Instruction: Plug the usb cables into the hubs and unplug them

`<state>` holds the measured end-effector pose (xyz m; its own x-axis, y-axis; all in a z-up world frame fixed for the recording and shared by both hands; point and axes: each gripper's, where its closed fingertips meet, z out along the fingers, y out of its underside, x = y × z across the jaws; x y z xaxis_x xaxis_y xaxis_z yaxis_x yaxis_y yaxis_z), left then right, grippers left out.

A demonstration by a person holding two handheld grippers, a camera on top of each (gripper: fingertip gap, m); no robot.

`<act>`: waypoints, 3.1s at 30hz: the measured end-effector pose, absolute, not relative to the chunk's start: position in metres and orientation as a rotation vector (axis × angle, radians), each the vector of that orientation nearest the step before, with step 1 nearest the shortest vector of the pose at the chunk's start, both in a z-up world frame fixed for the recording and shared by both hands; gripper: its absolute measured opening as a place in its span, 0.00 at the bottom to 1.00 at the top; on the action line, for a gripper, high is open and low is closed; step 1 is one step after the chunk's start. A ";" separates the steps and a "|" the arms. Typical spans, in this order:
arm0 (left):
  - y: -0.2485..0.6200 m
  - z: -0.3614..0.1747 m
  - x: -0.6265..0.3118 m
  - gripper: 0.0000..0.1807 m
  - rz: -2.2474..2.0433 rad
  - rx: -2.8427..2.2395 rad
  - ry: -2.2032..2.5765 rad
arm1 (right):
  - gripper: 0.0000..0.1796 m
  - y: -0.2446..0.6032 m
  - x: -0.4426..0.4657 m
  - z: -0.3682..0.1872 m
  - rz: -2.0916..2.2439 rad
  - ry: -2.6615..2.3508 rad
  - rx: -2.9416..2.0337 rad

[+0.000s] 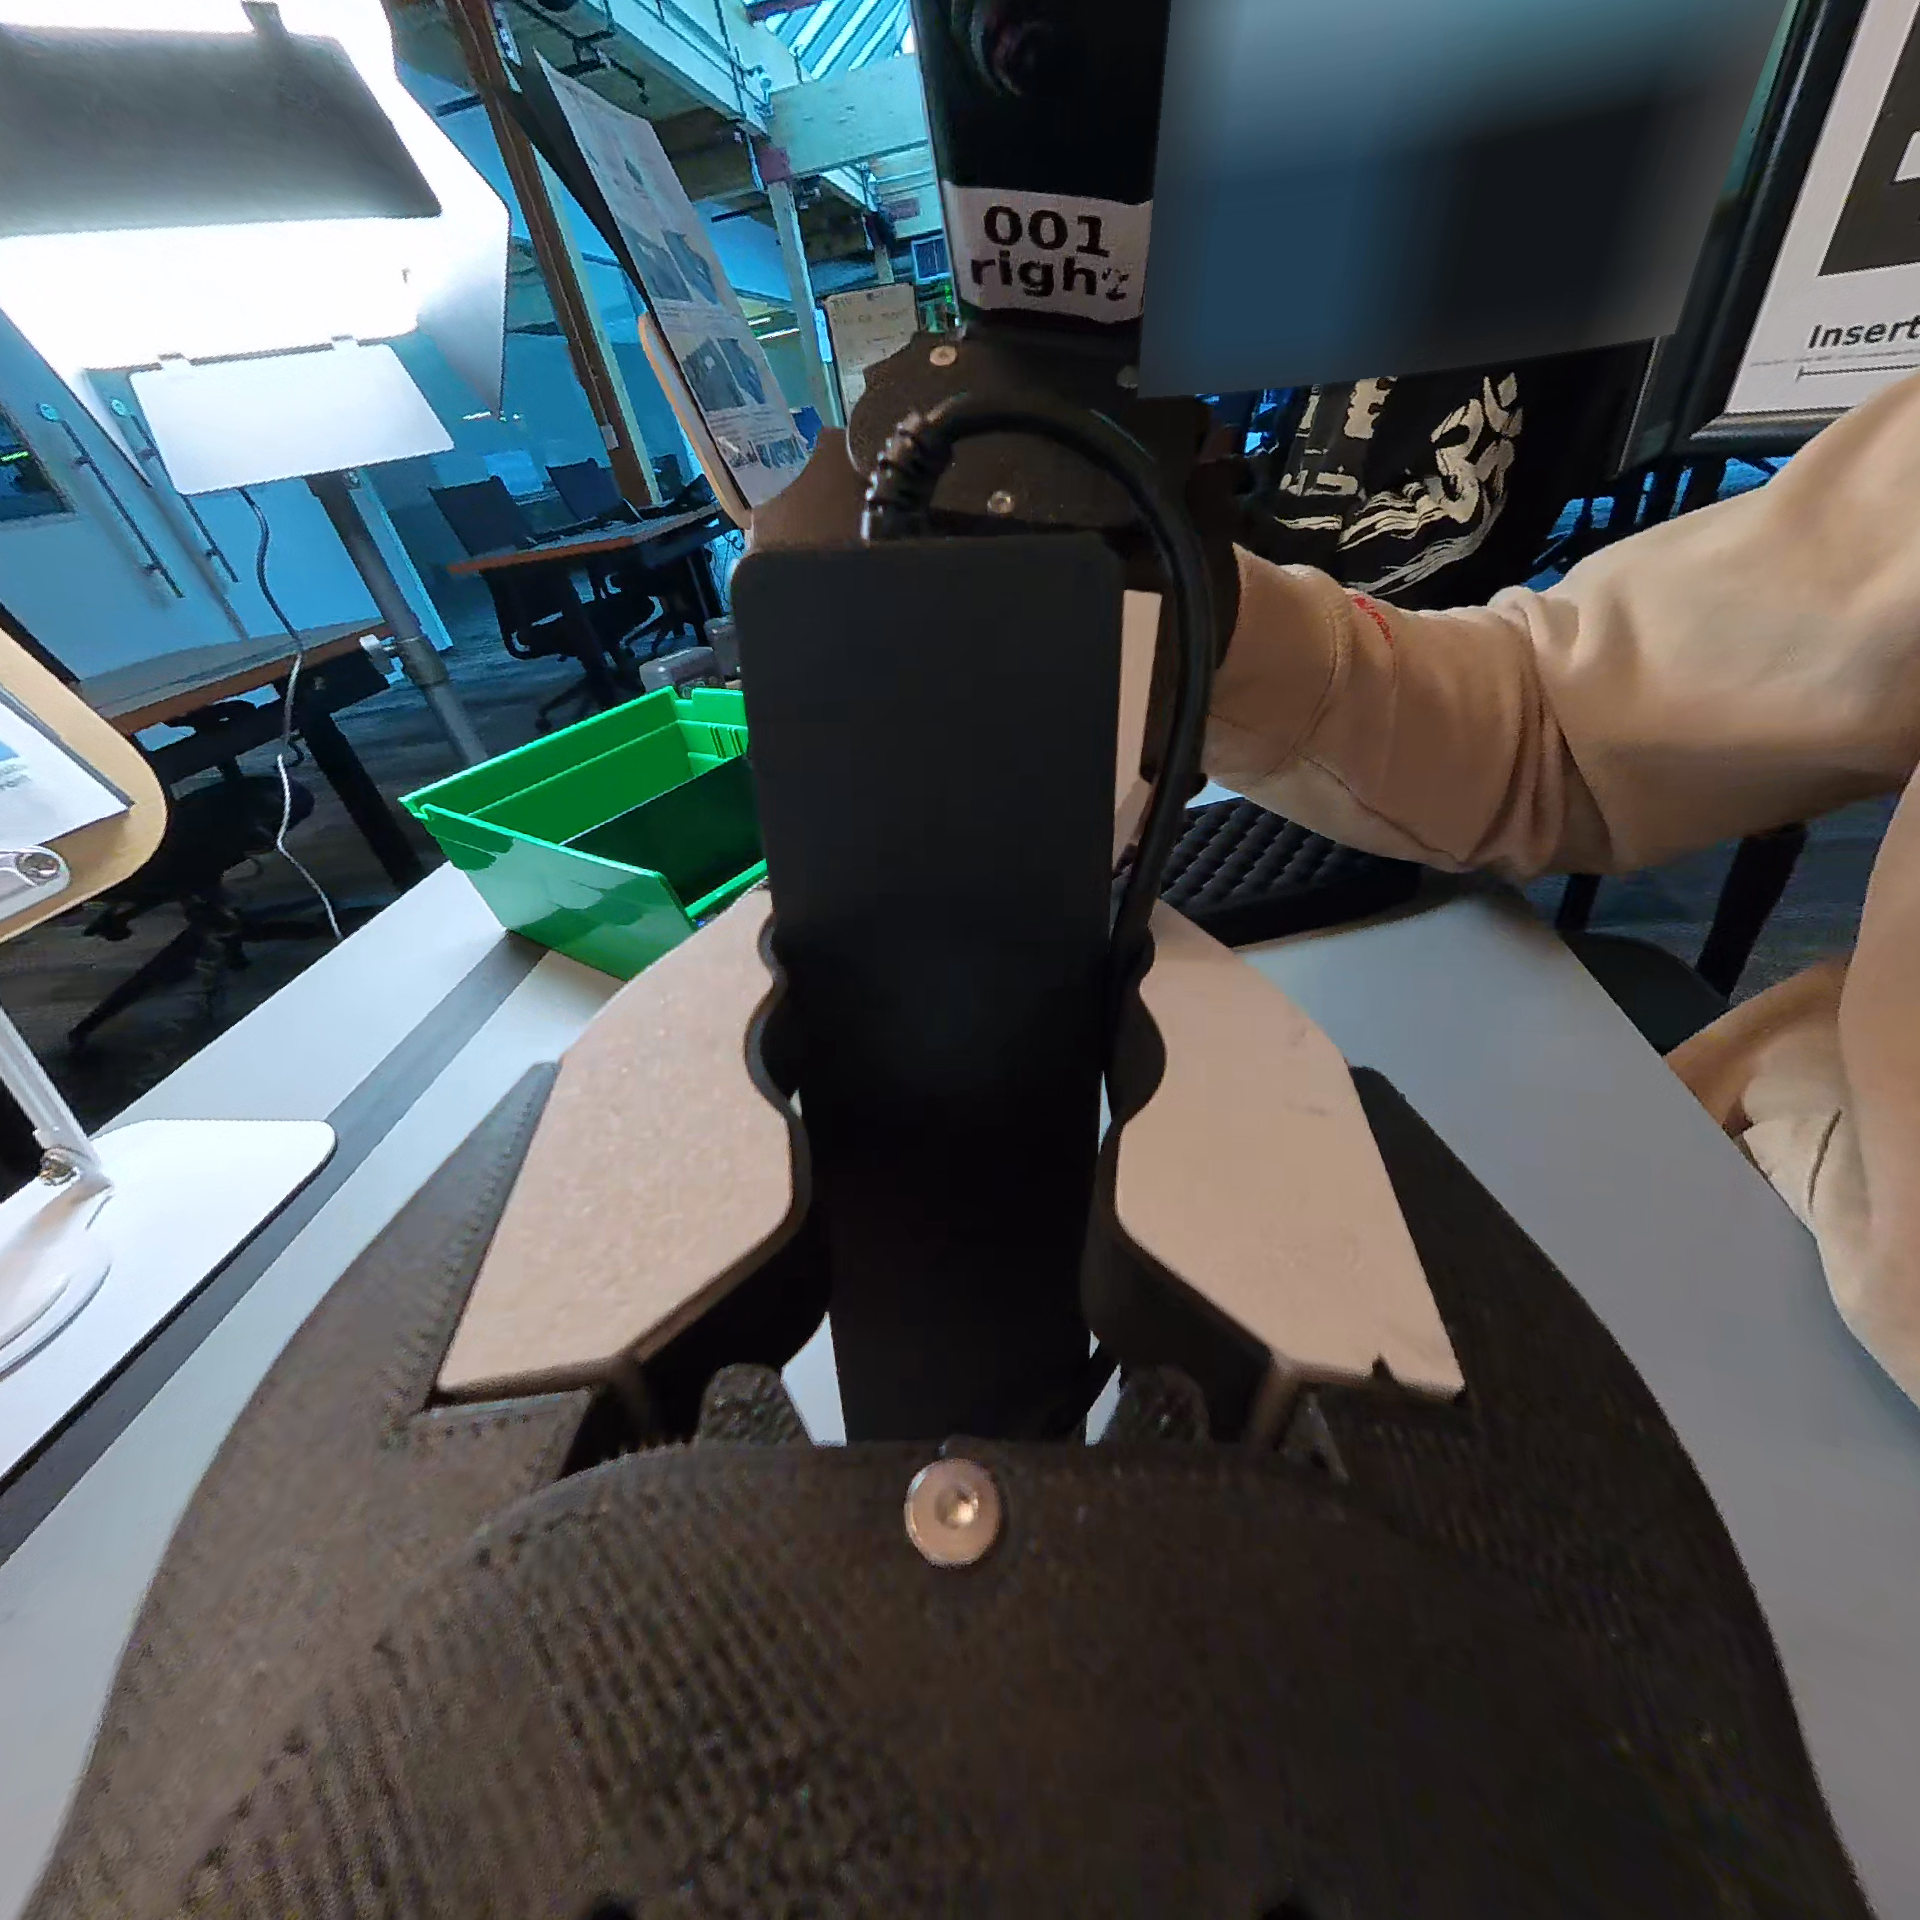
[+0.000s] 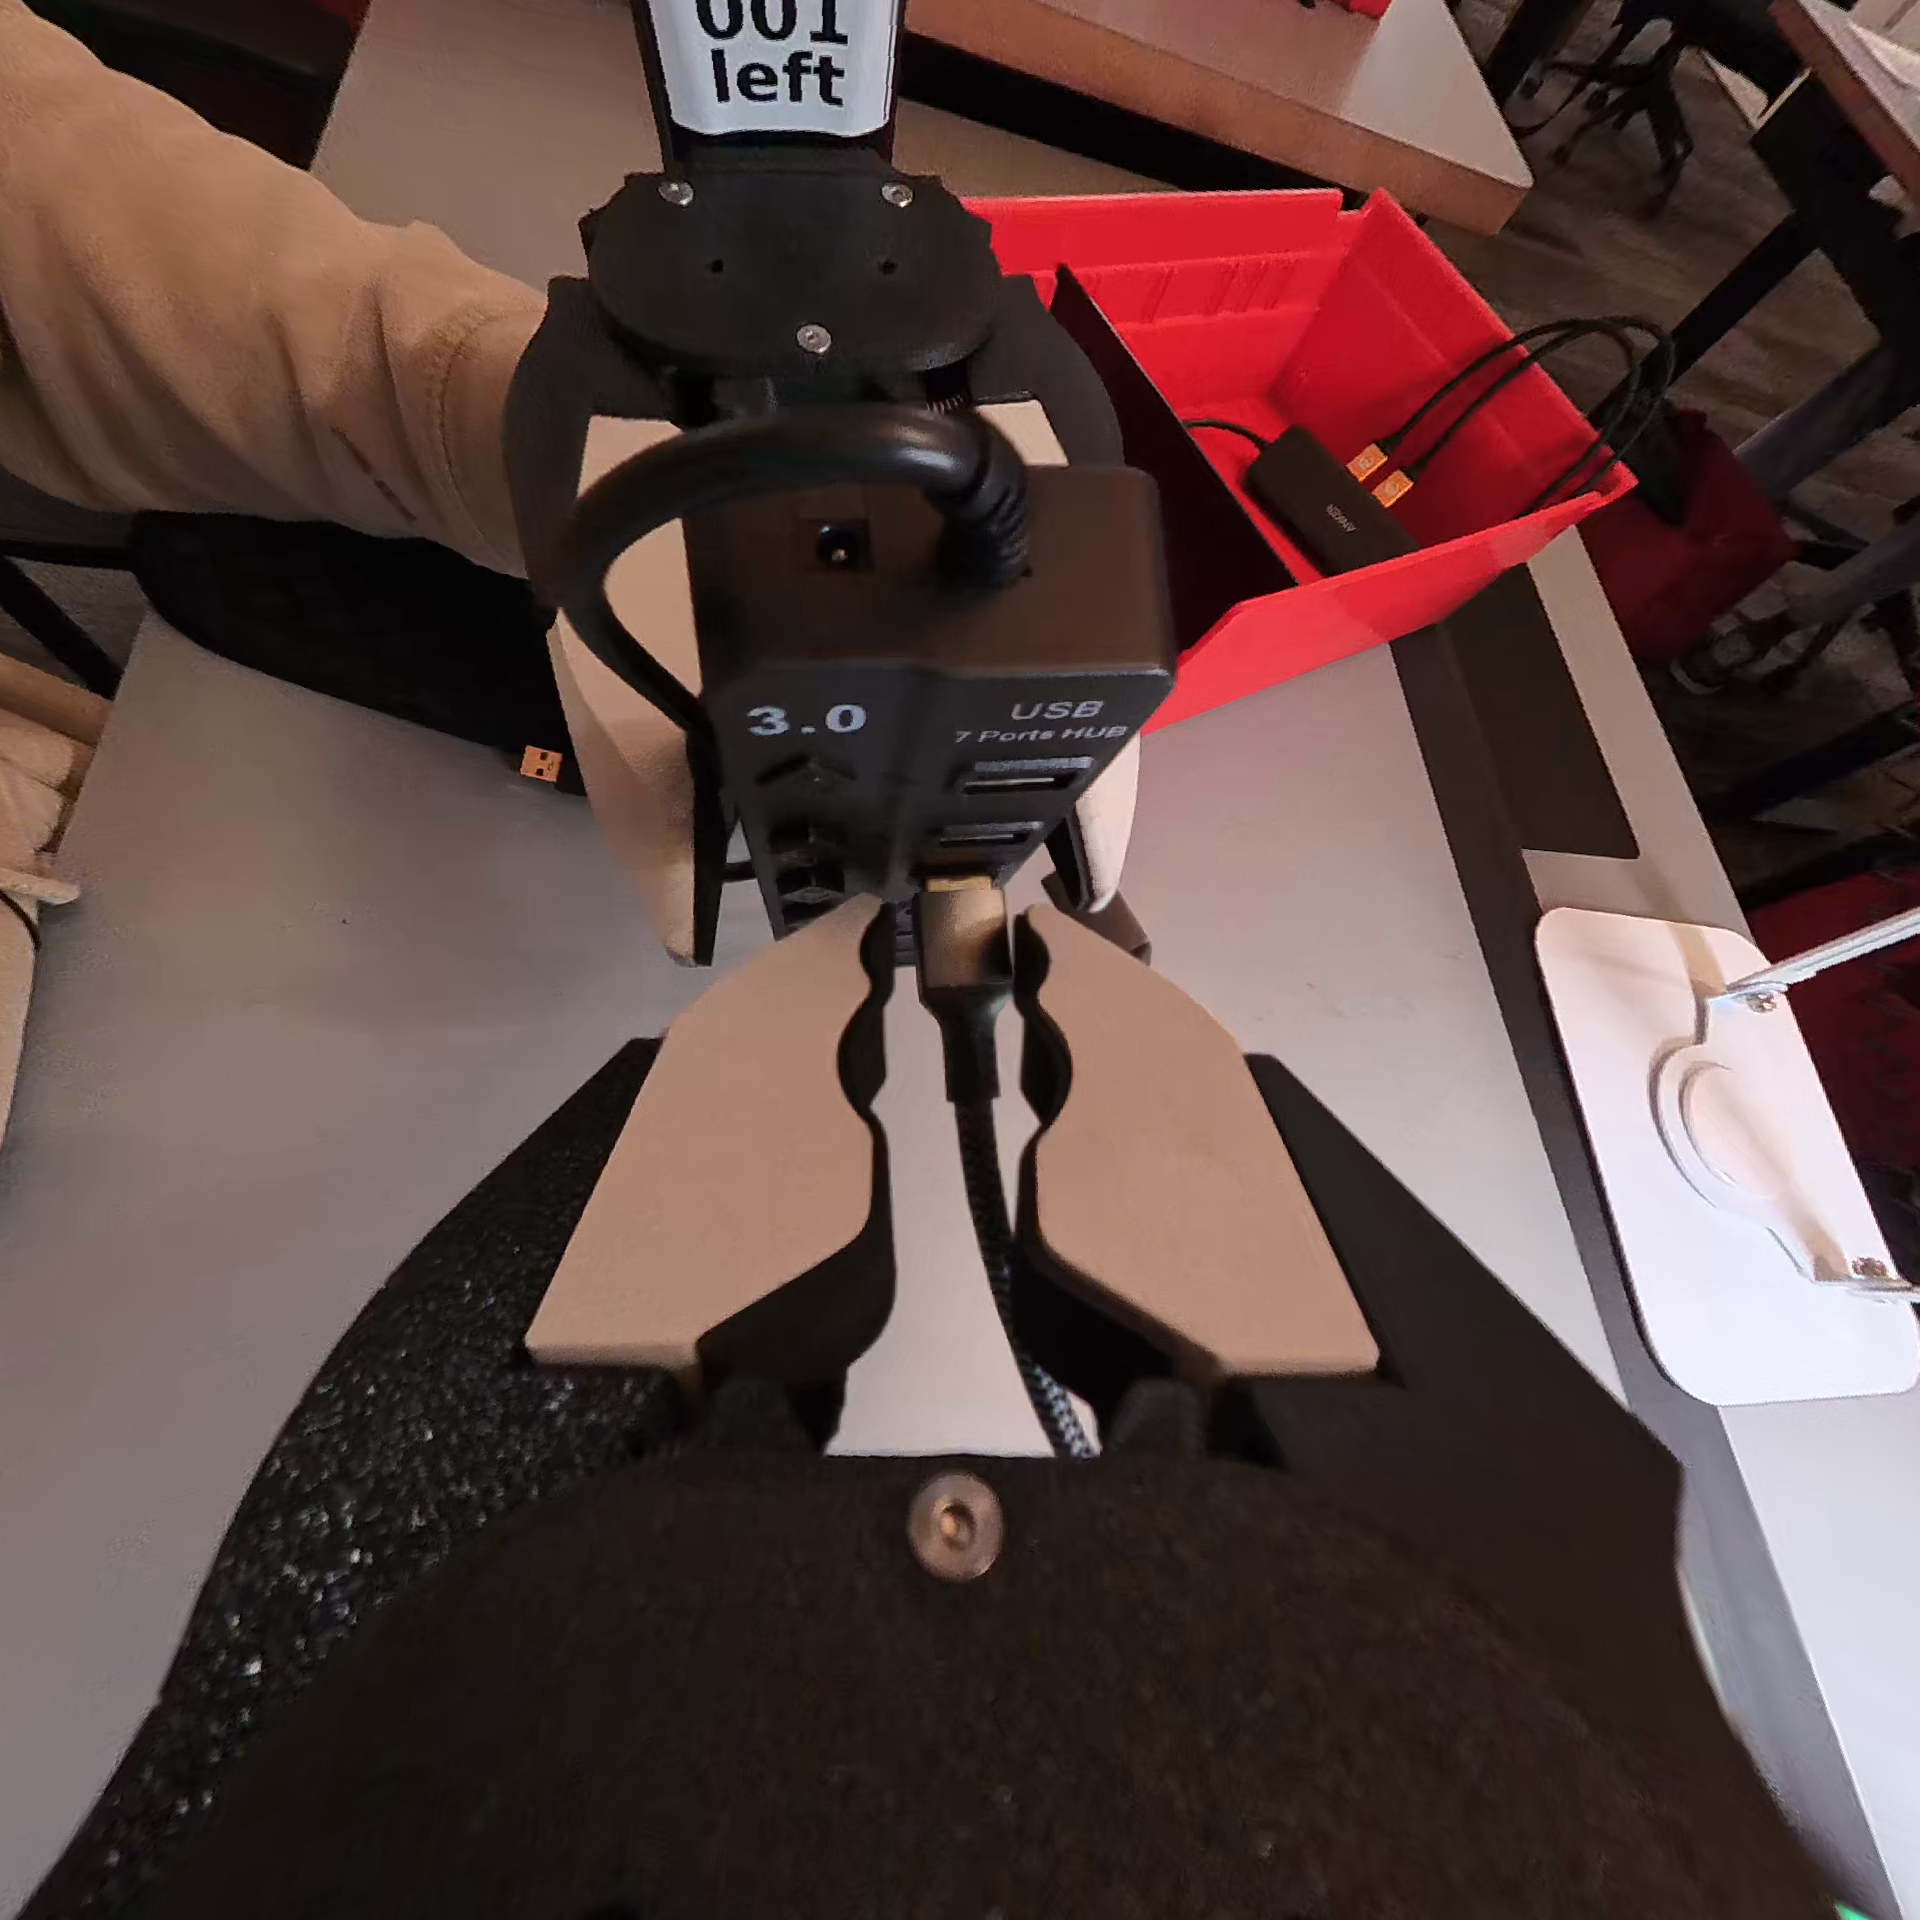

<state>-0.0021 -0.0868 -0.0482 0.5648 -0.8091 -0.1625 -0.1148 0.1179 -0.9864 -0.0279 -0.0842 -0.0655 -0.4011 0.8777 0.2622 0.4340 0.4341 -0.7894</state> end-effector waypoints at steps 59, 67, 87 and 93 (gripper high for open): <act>-0.081 -0.046 -0.013 0.33 -0.793 -1.583 0.713 | 0.14 -0.078 -0.036 -0.047 1.631 -1.287 -1.053; -0.084 -0.045 -0.010 0.33 -0.843 -1.574 0.719 | 0.09 -0.084 -0.033 -0.046 1.676 -1.308 -1.021; -0.097 -0.050 0.016 0.35 -0.888 -1.493 0.818 | 0.09 -0.096 -0.020 -0.027 1.762 -1.290 -0.910; -0.104 -0.006 -0.017 0.34 -0.873 -1.338 0.666 | 0.09 -0.052 0.019 0.005 1.963 -1.025 -0.855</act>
